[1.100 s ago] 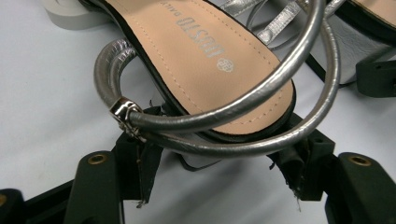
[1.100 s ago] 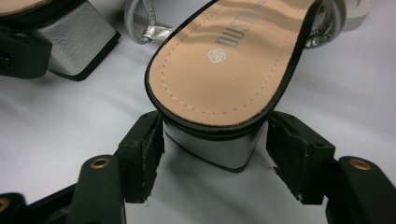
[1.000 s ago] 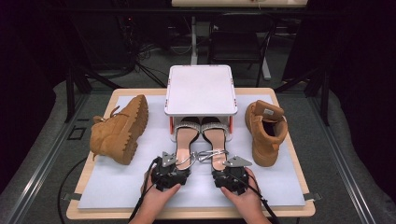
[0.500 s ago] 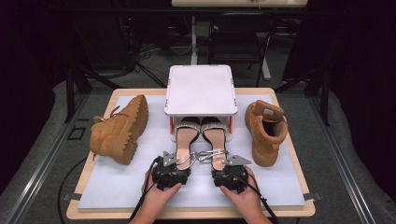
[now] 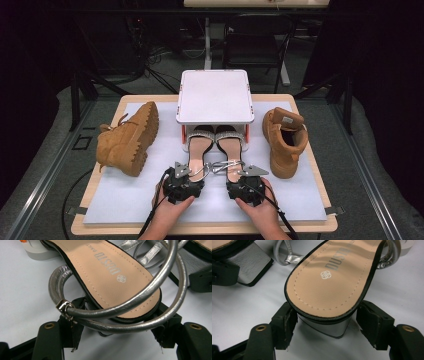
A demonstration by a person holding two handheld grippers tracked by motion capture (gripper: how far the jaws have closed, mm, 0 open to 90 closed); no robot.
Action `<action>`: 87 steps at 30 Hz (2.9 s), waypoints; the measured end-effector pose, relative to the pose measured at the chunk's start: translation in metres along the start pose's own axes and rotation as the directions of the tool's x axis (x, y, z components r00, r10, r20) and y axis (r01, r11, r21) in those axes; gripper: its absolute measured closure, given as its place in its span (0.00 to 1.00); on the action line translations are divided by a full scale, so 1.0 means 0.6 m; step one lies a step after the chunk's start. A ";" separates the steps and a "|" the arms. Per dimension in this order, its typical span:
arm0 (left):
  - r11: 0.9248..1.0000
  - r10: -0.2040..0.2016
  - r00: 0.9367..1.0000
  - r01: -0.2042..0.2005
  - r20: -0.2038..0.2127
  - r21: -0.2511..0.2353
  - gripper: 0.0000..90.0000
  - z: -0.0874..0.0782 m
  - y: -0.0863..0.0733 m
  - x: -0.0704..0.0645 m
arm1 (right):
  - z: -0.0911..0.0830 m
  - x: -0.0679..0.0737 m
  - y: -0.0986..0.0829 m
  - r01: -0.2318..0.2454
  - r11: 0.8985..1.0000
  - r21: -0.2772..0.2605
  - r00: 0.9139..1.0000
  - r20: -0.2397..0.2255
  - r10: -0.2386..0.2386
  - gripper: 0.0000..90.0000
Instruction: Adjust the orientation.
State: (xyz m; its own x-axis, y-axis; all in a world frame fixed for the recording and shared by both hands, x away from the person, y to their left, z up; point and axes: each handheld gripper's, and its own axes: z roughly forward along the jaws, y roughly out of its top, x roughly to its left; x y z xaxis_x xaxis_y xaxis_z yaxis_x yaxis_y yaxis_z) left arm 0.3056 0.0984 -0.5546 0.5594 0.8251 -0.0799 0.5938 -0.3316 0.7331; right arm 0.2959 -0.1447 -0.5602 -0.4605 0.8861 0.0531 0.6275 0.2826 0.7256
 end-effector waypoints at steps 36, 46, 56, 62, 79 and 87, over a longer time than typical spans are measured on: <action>0.996 -0.085 0.995 0.083 0.051 0.032 0.39 0.008 0.056 0.033 | 0.010 -0.022 0.053 -0.051 0.997 0.050 0.997 -0.054 0.054 0.37; 0.997 -0.069 0.997 0.068 0.037 0.033 0.39 0.024 0.075 0.045 | 0.021 -0.033 0.076 -0.055 0.998 0.037 0.997 -0.045 0.057 0.38; 0.996 -0.086 0.996 0.085 0.037 0.025 0.39 0.031 0.106 0.058 | 0.034 -0.048 0.099 -0.064 0.998 0.031 0.997 -0.051 0.065 0.38; 0.994 -0.107 0.993 0.106 0.048 0.021 0.39 0.039 0.112 0.067 | 0.041 -0.052 0.113 -0.068 0.997 0.031 0.997 -0.043 0.070 0.38; 0.993 -0.115 0.992 0.114 0.045 0.016 0.39 0.066 0.130 0.084 | 0.066 -0.067 0.131 -0.062 0.997 0.037 0.997 -0.034 0.063 0.38; 0.995 -0.091 0.995 0.091 0.026 0.028 0.39 0.075 0.124 0.081 | 0.077 -0.066 0.129 -0.054 0.997 0.053 0.998 -0.021 0.056 0.38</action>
State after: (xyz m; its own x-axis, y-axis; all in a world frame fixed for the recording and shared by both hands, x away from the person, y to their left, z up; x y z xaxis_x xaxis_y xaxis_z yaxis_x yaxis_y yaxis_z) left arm 0.4032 0.0931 -0.5343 0.5174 0.8400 -0.1638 0.6578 -0.2679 0.7039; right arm 0.3915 -0.1410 -0.5378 -0.4380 0.8925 0.1076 0.6840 0.2532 0.6841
